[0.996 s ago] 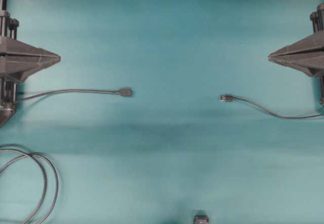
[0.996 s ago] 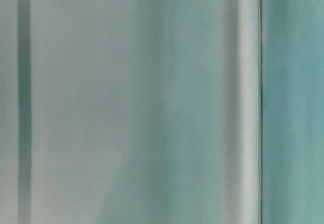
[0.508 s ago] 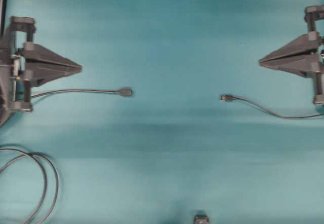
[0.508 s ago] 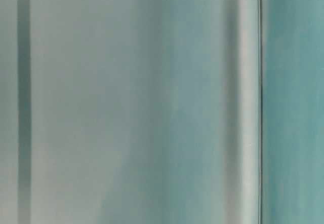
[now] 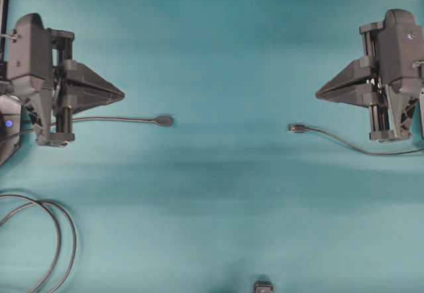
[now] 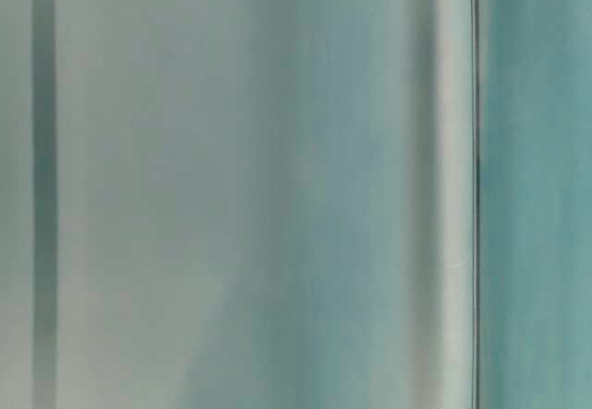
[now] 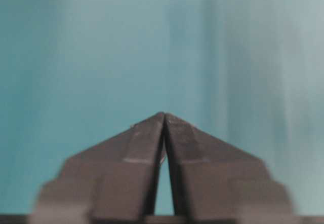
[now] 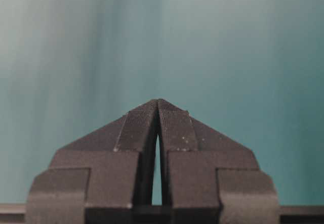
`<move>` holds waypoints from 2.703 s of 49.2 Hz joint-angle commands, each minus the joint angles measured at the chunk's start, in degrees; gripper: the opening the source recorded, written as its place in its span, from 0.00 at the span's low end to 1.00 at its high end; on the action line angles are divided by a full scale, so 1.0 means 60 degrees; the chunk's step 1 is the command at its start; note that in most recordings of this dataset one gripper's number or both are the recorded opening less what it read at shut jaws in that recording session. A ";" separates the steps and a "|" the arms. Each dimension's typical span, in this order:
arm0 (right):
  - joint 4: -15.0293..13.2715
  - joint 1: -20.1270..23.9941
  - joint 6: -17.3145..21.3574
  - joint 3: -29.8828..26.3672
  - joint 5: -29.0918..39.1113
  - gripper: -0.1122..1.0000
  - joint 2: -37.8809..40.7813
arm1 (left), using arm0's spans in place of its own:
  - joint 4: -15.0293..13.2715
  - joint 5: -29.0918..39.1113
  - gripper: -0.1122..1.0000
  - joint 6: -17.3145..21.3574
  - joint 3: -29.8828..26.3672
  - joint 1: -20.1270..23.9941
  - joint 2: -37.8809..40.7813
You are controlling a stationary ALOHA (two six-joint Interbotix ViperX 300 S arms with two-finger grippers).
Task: Insert the USB using both arms.
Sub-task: 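Move both grippers down toward the cable ends on the table, then close left gripper on USB socket and right gripper on USB plug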
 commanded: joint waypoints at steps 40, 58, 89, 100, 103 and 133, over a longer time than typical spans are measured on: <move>-0.0015 0.0029 0.2095 -0.0088 0.0439 0.67 0.2827 | 0.0088 -0.0190 0.82 0.0601 -0.0557 0.0264 0.3354; 0.0000 0.0278 0.2432 -0.0439 0.0439 0.66 0.4131 | 0.0088 -0.0293 0.82 0.0674 -0.0894 0.0220 0.4307; -0.0059 0.0352 0.2402 -0.0894 0.0425 0.65 0.5859 | 0.0088 -0.0659 0.82 0.1274 -0.1143 0.0132 0.5156; -0.0059 0.0439 0.2417 -0.0908 0.0146 0.65 0.6167 | 0.0088 -0.0630 0.82 0.1289 -0.1187 0.0132 0.5200; -0.0059 0.0439 0.2417 -0.0952 0.0059 0.64 0.6226 | 0.0088 -0.0615 0.82 0.1289 -0.1187 0.0117 0.5215; -0.0059 0.1450 0.2534 -0.0894 -0.0132 0.45 0.7017 | 0.0088 -0.0542 0.82 0.1289 -0.1143 0.0117 0.5215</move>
